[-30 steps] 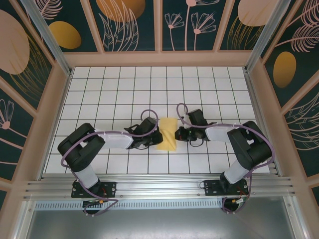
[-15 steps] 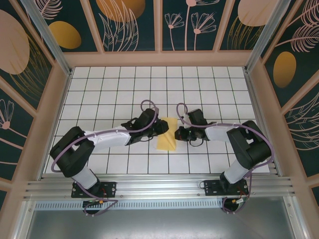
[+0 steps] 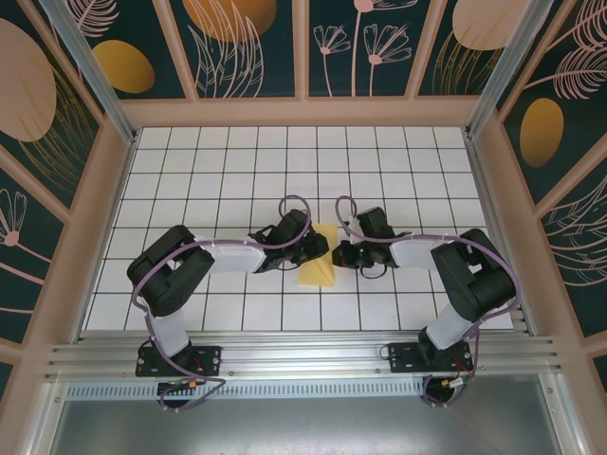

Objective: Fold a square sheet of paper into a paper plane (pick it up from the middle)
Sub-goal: Fold the triangle a second time at the center of the table.

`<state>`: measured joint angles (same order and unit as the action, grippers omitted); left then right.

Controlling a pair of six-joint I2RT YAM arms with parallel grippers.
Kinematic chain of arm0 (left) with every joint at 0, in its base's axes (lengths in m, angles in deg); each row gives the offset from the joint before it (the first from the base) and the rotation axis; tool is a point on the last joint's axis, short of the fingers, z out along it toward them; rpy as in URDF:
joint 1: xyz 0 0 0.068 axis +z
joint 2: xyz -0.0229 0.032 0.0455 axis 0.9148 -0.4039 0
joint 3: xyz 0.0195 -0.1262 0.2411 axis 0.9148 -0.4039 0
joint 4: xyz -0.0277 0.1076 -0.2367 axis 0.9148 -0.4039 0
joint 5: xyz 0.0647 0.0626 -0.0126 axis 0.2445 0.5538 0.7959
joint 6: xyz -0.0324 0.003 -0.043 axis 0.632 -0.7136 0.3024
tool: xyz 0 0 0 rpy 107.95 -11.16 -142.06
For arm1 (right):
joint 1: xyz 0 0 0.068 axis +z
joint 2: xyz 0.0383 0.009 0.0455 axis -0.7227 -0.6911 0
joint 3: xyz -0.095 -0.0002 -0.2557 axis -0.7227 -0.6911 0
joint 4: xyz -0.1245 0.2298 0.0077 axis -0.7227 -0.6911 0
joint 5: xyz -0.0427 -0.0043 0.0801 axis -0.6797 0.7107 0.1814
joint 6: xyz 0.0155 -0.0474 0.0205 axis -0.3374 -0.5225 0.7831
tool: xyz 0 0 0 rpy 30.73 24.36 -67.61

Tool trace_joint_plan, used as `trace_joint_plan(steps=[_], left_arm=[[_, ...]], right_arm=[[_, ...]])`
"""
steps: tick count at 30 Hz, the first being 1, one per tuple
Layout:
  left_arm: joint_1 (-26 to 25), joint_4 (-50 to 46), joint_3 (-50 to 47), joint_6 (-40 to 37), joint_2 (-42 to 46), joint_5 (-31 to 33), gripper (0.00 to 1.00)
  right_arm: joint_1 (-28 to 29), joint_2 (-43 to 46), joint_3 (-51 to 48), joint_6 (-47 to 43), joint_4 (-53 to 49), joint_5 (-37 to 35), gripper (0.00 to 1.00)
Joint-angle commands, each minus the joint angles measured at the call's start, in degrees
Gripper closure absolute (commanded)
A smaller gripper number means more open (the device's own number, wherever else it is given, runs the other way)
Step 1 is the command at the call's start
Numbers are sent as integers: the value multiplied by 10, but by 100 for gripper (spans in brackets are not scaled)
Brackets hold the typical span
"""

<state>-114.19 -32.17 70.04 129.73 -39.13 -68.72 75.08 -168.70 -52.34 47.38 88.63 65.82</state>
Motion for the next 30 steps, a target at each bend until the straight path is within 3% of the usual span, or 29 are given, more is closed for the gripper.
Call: trace_joint_plan(steps=[1,23,30], left_arm=[[2,-19,12,1,-10,11,77],[2,-33,-38,-1,-30,54,80],[3,-26,-44,-3,-30,47,81]], right_arm=[[-1,-29,-7,-13,-23,-28,99],[-2,-39,17,-12,-35,-27,94],[-2,43,25,13,-57,-27,76]])
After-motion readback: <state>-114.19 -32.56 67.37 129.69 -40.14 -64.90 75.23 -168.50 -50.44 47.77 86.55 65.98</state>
